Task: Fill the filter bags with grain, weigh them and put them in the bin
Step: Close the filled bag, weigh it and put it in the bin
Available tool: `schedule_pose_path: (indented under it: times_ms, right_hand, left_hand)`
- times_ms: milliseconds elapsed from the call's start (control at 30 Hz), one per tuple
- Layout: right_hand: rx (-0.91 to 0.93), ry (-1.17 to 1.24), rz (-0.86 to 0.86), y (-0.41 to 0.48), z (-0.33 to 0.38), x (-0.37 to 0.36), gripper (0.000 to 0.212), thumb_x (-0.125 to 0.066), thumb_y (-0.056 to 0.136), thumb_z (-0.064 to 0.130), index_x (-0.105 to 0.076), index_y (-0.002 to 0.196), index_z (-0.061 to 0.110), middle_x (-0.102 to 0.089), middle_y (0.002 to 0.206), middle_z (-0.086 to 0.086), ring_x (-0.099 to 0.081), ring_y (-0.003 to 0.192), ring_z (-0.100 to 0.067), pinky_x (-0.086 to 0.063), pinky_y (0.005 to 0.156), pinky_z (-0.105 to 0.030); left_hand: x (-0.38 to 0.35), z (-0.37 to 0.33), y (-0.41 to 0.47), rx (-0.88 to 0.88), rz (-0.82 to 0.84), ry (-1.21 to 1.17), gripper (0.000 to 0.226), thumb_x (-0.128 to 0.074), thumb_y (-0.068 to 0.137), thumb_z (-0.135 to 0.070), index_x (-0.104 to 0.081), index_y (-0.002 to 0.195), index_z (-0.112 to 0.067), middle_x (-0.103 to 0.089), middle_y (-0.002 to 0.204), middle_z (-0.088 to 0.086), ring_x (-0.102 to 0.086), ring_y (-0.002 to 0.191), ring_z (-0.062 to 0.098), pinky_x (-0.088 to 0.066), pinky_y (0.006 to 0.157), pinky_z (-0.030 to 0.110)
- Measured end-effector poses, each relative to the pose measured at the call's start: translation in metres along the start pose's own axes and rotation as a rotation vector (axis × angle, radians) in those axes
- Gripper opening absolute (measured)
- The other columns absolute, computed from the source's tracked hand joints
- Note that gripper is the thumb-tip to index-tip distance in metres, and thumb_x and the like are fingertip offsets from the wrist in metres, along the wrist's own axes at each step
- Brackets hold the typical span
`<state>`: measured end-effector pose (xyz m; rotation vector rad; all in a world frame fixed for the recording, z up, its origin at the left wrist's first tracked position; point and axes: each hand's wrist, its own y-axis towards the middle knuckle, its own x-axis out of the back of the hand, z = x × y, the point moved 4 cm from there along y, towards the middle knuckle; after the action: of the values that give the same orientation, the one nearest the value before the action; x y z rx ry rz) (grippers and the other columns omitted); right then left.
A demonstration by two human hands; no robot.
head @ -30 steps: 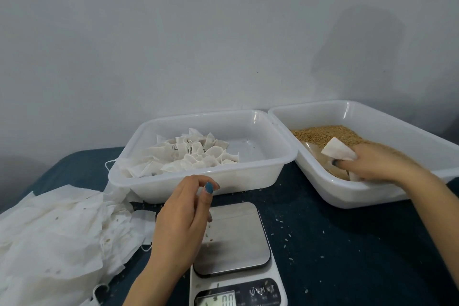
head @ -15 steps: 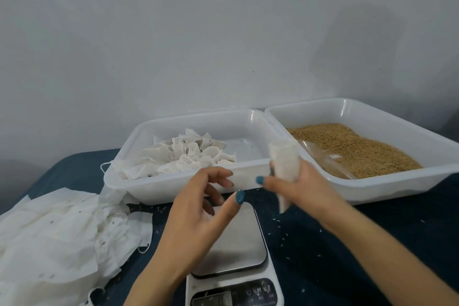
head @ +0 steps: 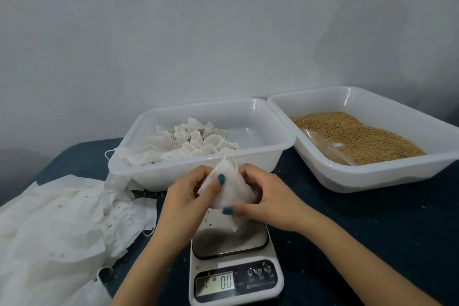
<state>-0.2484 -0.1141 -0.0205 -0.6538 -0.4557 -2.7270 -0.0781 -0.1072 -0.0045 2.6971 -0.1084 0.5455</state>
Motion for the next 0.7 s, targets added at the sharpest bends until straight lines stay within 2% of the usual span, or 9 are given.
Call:
schedule_pose_path:
  times_ms: [100,200,300,400,500,567,700]
  right_hand:
    - [0.079,0.116,-0.048,-0.004,-0.005,0.003,0.013,-0.064,0.091,0.042,-0.066,0.092,0.029,-0.067,0.084,0.015,-0.058,0.074,0.002,-0.044,0.067,-0.014]
    - [0.076,0.05,-0.117,-0.003,-0.011,0.003,0.021,-0.055,0.098,0.035,-0.064,0.079,0.037,-0.063,0.075,0.021,-0.055,0.071,0.0,-0.043,0.068,-0.018]
    - [0.051,-0.114,-0.159,-0.001,-0.022,-0.002,0.019,-0.058,0.096,0.036,-0.065,0.078,0.037,-0.064,0.079,0.023,-0.054,0.079,-0.003,-0.046,0.075,-0.029]
    - [0.049,-0.234,-0.21,-0.001,-0.029,-0.003,0.013,-0.058,0.095,0.037,-0.068,0.087,0.034,-0.063,0.081,0.014,-0.052,0.084,-0.002,-0.043,0.074,-0.026]
    - [0.077,-0.259,-0.274,-0.002,-0.03,0.0,0.012,-0.058,0.096,0.03,-0.068,0.09,0.032,-0.064,0.081,0.013,-0.05,0.084,-0.002,-0.039,0.072,-0.022]
    - [0.08,-0.25,-0.305,-0.004,-0.029,0.004,0.012,-0.058,0.096,0.027,-0.068,0.09,0.03,-0.065,0.081,0.014,-0.052,0.084,-0.003,-0.043,0.073,-0.026]
    - [0.096,-0.235,-0.339,-0.007,-0.026,0.007,0.016,-0.056,0.097,0.026,-0.069,0.087,0.025,-0.065,0.078,0.015,-0.055,0.084,-0.01,-0.048,0.075,-0.036]
  left_hand:
    - [0.0,0.015,-0.001,0.093,0.043,-0.165,0.023,-0.06,0.085,-0.039,-0.072,0.09,-0.02,-0.07,0.077,0.004,-0.063,0.067,0.014,-0.051,0.058,0.025]
    - [0.003,0.026,-0.003,0.092,0.064,-0.06,0.013,-0.062,0.09,-0.038,-0.071,0.086,-0.029,-0.07,0.076,-0.001,-0.064,0.066,0.01,-0.052,0.056,0.023]
    - [0.006,0.034,-0.005,0.052,0.063,0.175,0.019,-0.056,0.09,-0.047,-0.067,0.083,-0.032,-0.068,0.076,-0.007,-0.063,0.068,0.008,-0.051,0.06,0.029]
    - [0.007,0.032,-0.005,-0.004,0.017,0.26,0.013,-0.058,0.093,-0.051,-0.062,0.086,-0.041,-0.067,0.087,-0.025,-0.063,0.081,-0.003,-0.046,0.063,0.012]
    - [0.012,0.026,-0.005,-0.016,-0.067,0.278,0.018,-0.049,0.086,-0.061,-0.057,0.087,-0.044,-0.063,0.092,-0.037,-0.058,0.088,-0.015,-0.039,0.068,0.001]
    - [0.012,0.027,-0.005,-0.002,-0.084,0.29,0.008,-0.052,0.091,-0.054,-0.054,0.088,-0.046,-0.061,0.09,-0.039,-0.057,0.086,-0.017,-0.037,0.067,-0.001]
    - [0.013,0.03,-0.005,0.011,-0.083,0.309,0.003,-0.054,0.094,-0.043,-0.054,0.091,-0.045,-0.064,0.085,-0.026,-0.056,0.085,-0.018,-0.037,0.066,-0.001]
